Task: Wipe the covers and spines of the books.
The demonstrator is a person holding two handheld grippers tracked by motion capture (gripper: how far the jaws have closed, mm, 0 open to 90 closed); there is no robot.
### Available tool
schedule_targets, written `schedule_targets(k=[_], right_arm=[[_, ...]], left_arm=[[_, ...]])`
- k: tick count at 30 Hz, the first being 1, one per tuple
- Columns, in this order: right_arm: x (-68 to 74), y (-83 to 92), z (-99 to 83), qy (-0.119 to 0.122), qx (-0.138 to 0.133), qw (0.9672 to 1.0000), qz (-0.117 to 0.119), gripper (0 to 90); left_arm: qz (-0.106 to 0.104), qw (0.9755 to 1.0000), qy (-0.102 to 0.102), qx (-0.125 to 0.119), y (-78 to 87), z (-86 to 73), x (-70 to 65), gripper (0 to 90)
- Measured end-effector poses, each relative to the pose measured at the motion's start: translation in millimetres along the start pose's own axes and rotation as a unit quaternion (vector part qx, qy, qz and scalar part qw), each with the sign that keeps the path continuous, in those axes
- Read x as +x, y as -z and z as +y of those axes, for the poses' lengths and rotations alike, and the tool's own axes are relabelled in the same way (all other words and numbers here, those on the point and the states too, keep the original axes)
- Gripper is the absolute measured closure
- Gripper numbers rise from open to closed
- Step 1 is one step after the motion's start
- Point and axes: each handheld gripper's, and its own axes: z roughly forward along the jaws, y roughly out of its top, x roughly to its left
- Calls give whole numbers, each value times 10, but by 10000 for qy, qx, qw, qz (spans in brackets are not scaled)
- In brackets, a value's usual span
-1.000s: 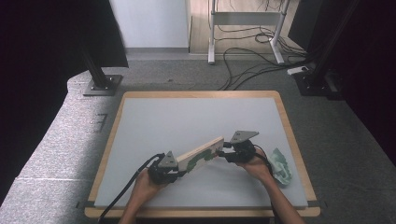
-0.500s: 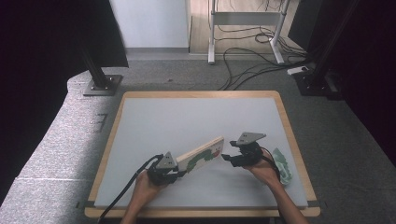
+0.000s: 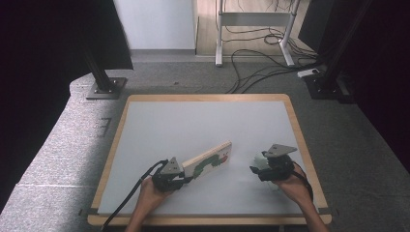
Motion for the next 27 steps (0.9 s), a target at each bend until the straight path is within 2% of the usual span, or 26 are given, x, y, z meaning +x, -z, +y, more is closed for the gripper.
schedule_targets(k=[6,9,12,15,18,20,22,27], right_arm=[[-148,144,-227,-270,213,9991,-258,226],[-217,194,-329,-409,337,9976,-452,190],[-285,222,-424,-570,462,9961,-482,170],[-319,223,-505,-576,587,9945,-645,217],[-378,212,-584,-709,723,9915,-822,256],[-428,207,-634,-914,686,9903,-796,271],[-459,201,-670,-1007,666,9897,-765,298],[-478,176,-714,-1247,613,9895,-407,519]], left_arm=[[-8,10000,8,-1,-1,-1,2,743],[-19,10000,13,4,0,-1,5,743],[-25,10000,18,5,0,-1,7,742],[-27,10000,17,7,0,-1,9,742],[-32,10000,16,3,0,-1,11,743],[-35,10000,24,0,-1,-2,12,743],[-37,10000,26,0,-1,-2,12,743],[-29,10000,24,-3,-1,-2,10,743]])
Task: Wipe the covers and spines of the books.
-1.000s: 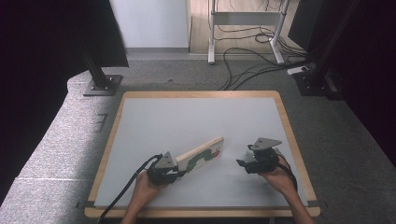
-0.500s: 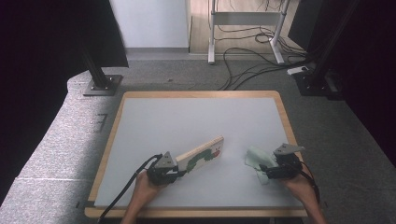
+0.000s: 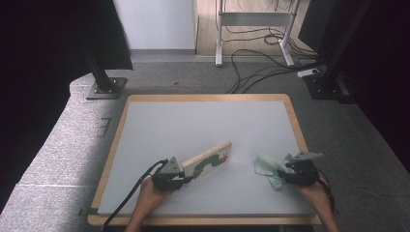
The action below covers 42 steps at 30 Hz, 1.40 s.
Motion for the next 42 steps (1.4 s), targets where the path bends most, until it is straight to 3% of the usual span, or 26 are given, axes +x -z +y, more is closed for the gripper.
schedule_targets(k=[3,6,9,12,18,29,42], right_arm=[[10,7,-9,-124,-21,9997,187,656],[32,20,-2,-151,-21,9998,137,734],[60,35,13,-134,-49,9998,107,754],[126,78,53,-80,-157,9994,300,756],[432,133,210,338,-346,9969,616,755],[1046,-58,521,1014,-384,9835,1446,755],[1738,-425,828,1682,-265,9643,2027,754]], left_arm=[[-10,10000,2,-2,0,0,3,743],[-15,10000,1,-4,0,-1,4,742],[-17,10000,-2,-2,1,-1,5,742],[-36,10000,10,-7,0,-3,12,743],[-31,10000,3,-16,-1,-5,9,742],[-43,10000,-13,-11,0,-8,15,741],[-51,10000,-15,-24,-2,-12,15,741]])
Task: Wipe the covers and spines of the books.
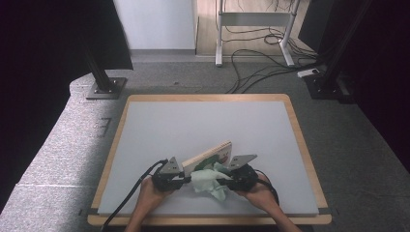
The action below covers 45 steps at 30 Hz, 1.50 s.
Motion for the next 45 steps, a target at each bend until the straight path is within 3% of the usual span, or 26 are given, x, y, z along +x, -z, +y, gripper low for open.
schedule_targets(k=[9,15,21,24,31,37,45], right_arm=[[168,-333,101,209,62,9993,288,749],[149,-468,45,129,207,9990,367,692],[80,-267,131,17,-70,9994,349,461],[43,-132,174,30,-189,9995,247,407],[-145,142,161,36,-353,9991,-253,344],[-392,296,113,-61,-453,9965,-705,276],[-687,299,172,-29,-590,9952,-781,247]], left_arm=[[-8,10000,-1,-7,-1,-2,1,741],[6,10000,-9,-14,-2,-5,-2,741],[-9,10000,2,-32,-3,-9,1,740],[-18,10000,17,-36,-3,-11,4,740],[-44,10000,49,-49,-6,-16,11,738],[-50,9999,69,-56,-10,-18,13,737],[-57,10000,65,-46,-12,-20,16,737]])
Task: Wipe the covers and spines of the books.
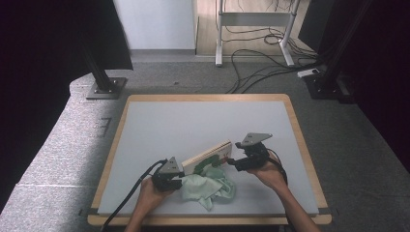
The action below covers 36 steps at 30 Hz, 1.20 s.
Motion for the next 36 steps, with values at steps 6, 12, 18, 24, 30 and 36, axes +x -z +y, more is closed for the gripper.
schedule_targets(k=[6,12,18,24,30,36], right_arm=[[-108,-104,96,190,-53,9995,262,229],[-124,-170,173,332,-213,9972,634,276],[-106,-171,190,376,-214,9971,623,409],[-150,-153,152,251,-340,9966,712,444],[-134,-151,161,277,-303,9969,670,437],[-120,-158,168,284,-289,9972,634,418]], left_arm=[[-11,10000,-7,4,-3,-2,5,736],[-15,10000,16,75,-22,-7,6,727],[134,9996,-9,241,-82,-27,1,667],[188,9996,74,173,47,-50,19,595],[387,9988,250,138,328,-141,41,509],[409,9979,473,-145,682,-163,-5,458]])
